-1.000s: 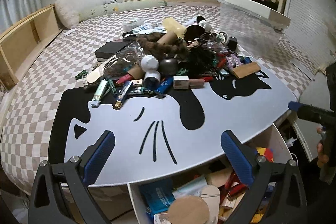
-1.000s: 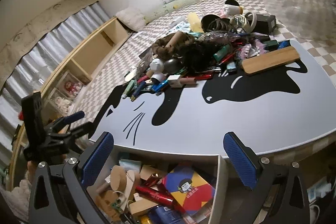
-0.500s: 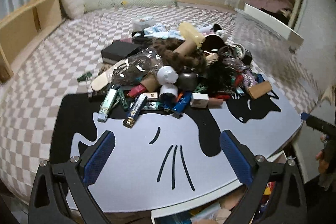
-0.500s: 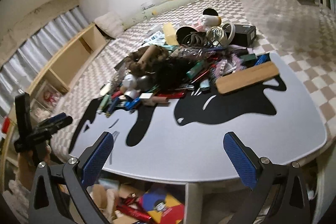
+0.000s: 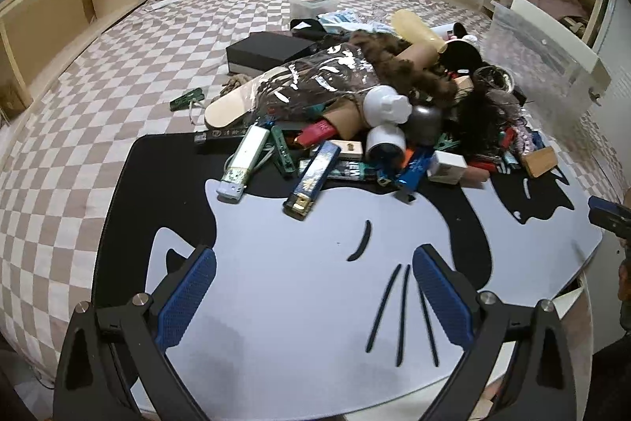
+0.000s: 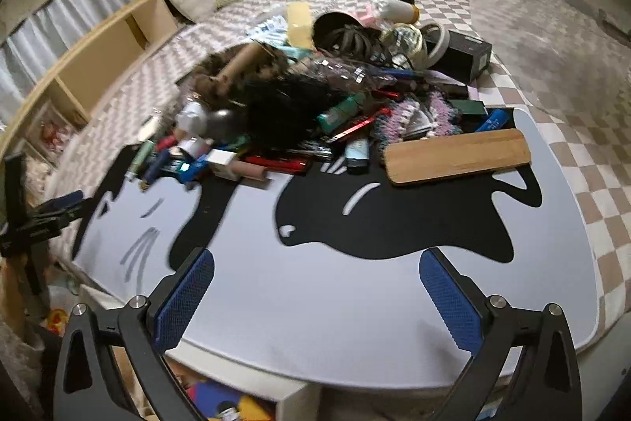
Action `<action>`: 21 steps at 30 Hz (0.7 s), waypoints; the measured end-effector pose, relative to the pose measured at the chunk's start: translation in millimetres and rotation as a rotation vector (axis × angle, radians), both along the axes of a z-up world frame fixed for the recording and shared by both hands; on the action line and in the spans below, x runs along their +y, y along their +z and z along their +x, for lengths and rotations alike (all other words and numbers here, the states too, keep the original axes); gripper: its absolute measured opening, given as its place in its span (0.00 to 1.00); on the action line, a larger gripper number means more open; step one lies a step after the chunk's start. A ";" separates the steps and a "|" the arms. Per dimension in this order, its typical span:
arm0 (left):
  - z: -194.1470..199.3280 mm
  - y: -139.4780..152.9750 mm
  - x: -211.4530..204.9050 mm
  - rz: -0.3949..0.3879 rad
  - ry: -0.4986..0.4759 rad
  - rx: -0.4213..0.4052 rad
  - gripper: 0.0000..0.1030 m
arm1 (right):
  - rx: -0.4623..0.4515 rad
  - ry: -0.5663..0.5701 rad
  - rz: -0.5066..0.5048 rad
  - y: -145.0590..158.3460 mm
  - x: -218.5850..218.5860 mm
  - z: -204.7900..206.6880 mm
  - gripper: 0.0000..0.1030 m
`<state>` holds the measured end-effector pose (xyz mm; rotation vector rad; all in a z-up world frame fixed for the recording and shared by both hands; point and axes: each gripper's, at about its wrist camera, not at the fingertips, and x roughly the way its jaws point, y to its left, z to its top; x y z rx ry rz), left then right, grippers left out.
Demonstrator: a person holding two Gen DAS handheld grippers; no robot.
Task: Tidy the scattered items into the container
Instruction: 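Move both grippers back over the heap of items on the mat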
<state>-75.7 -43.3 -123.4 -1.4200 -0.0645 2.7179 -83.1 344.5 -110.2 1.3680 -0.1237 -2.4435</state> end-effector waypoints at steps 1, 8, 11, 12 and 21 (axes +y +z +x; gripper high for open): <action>-1.0 -2.0 -1.5 -0.004 0.003 0.000 0.97 | -0.009 -0.008 0.005 -3.9 1.9 -3.7 1.00; -5.3 -24.0 -27.3 0.040 0.089 -0.041 0.97 | -0.069 -0.018 0.011 -28.6 5.1 -22.1 1.00; -5.7 -32.6 -37.0 0.062 0.123 -0.070 0.97 | -0.063 0.027 0.062 -35.0 -5.1 -26.9 0.99; -6.1 -34.6 -39.5 0.065 0.133 -0.075 0.97 | -0.060 0.048 0.087 -37.1 -10.5 -29.0 0.99; -8.5 -48.9 -44.3 0.068 0.145 -0.093 0.97 | -0.115 0.147 0.206 -57.5 -57.0 -60.3 0.76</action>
